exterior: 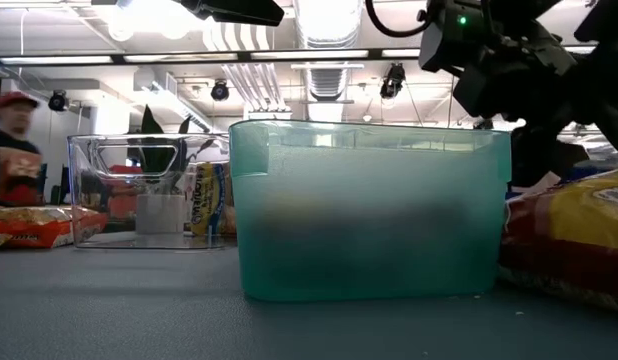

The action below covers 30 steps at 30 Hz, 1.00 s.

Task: Sort Maruchan noodles
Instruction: Put the blue noodle pack into the transparent bin

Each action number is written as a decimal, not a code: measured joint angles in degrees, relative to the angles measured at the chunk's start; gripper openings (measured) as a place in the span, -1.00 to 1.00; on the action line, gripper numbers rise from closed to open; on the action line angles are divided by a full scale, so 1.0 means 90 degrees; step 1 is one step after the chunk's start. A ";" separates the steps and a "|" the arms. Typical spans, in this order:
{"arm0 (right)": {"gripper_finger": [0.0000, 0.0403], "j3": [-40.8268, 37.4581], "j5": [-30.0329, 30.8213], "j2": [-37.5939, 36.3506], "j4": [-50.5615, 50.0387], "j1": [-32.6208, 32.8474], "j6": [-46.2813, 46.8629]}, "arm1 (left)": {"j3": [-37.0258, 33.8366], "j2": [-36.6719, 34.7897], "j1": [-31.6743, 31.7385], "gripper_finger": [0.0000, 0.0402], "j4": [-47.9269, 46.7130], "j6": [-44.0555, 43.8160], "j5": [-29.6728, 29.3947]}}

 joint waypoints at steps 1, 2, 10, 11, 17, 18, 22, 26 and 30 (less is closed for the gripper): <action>-0.20 0.0046 0.0005 -0.0005 -0.0053 0.0000 0.0004 | 0.0000 0.0001 0.0000 -0.27 0.0000 -0.0001 0.0000; -0.20 0.0089 0.0005 -0.0007 -0.0123 0.0000 0.0007 | 0.0000 0.0001 0.0000 -0.27 0.0000 0.0001 0.0000; -0.39 0.0261 0.0009 -0.0018 -0.0287 0.0002 -0.0012 | 0.0000 0.0001 0.0000 -0.27 -0.0005 0.0021 -0.0002; -0.43 0.0261 0.0009 -0.0018 -0.0287 0.0002 -0.0016 | 0.0000 0.0001 0.0000 -0.27 -0.0005 0.0021 -0.0002; -0.55 0.0253 0.0207 -0.0018 -0.0287 0.0002 0.0060 | 0.0000 0.0001 0.0000 -0.27 -0.0004 0.0024 -0.0002; -0.55 0.0249 0.0240 -0.0018 -0.0287 0.0002 0.0088 | 0.0000 0.0001 0.0000 -0.27 -0.0005 0.0024 -0.0002; -0.50 0.0229 0.0288 -0.0018 -0.0323 0.0001 0.0159 | 0.0000 0.0000 0.0000 -0.27 -0.0002 0.0005 -0.0002; -0.35 0.0227 0.0291 -0.0018 -0.0396 -0.0025 0.0319 | 0.0000 -0.0001 0.0000 -0.27 -0.0002 -0.0012 -0.0002; -0.14 0.0224 0.0365 -0.0018 -0.0457 -0.0026 0.0343 | 0.0000 0.0001 0.0000 -0.27 -0.0001 -0.0007 -0.0002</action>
